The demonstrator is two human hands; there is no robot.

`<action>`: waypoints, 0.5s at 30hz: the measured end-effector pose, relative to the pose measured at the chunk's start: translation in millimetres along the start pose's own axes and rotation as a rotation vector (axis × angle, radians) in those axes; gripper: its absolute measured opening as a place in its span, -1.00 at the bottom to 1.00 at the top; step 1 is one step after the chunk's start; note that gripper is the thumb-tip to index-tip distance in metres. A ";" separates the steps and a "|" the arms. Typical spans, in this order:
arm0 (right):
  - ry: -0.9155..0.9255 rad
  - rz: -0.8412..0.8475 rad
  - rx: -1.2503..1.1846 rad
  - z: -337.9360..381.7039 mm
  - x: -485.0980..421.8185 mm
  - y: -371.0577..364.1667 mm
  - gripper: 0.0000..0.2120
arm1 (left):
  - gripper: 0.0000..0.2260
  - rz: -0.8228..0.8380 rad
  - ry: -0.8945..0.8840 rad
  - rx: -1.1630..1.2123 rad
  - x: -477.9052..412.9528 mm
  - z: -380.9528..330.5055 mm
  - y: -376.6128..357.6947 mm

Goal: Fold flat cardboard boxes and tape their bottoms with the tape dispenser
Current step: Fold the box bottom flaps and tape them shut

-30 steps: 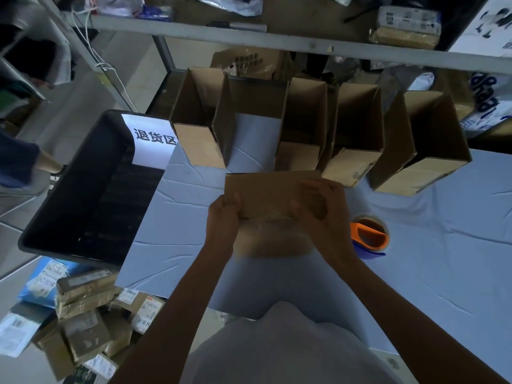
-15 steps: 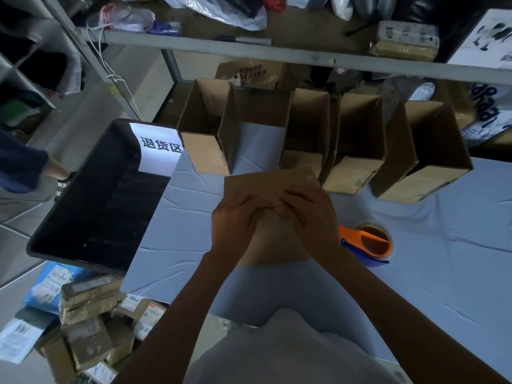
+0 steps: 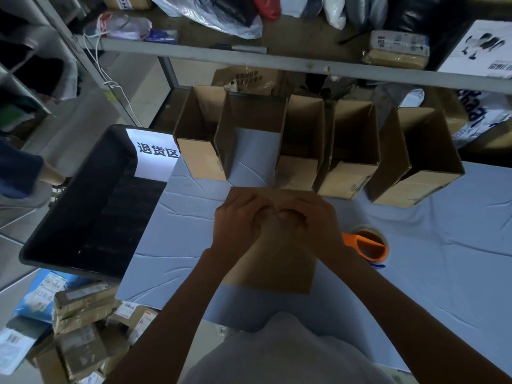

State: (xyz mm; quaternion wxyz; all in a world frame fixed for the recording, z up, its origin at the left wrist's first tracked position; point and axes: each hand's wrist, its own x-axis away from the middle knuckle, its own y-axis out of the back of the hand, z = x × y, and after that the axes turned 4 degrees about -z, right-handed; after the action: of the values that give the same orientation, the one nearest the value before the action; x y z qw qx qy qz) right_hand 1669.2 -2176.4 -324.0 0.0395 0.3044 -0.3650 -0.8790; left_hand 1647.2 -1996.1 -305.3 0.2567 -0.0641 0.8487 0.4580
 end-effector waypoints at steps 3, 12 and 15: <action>0.058 0.001 0.032 1.8 -2.9 -1.9 -0.73 | -0.85 -0.005 -0.001 0.020 2.8 3.9 1.0; 0.029 0.050 0.096 10.6 -3.1 -5.8 -0.67 | -0.85 -0.056 0.097 -0.031 -2.3 -9.7 1.7; 0.047 0.058 0.132 14.6 -8.0 3.7 -0.67 | -0.85 -0.013 0.148 0.067 -4.0 0.8 3.6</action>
State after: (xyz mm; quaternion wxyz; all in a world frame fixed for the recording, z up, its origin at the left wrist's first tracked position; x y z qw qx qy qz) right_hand 1666.9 -2167.8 -309.5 0.0533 0.3162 -0.4295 -0.8442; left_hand 1649.7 -1993.9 -301.0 0.1984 -0.0946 0.8797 0.4217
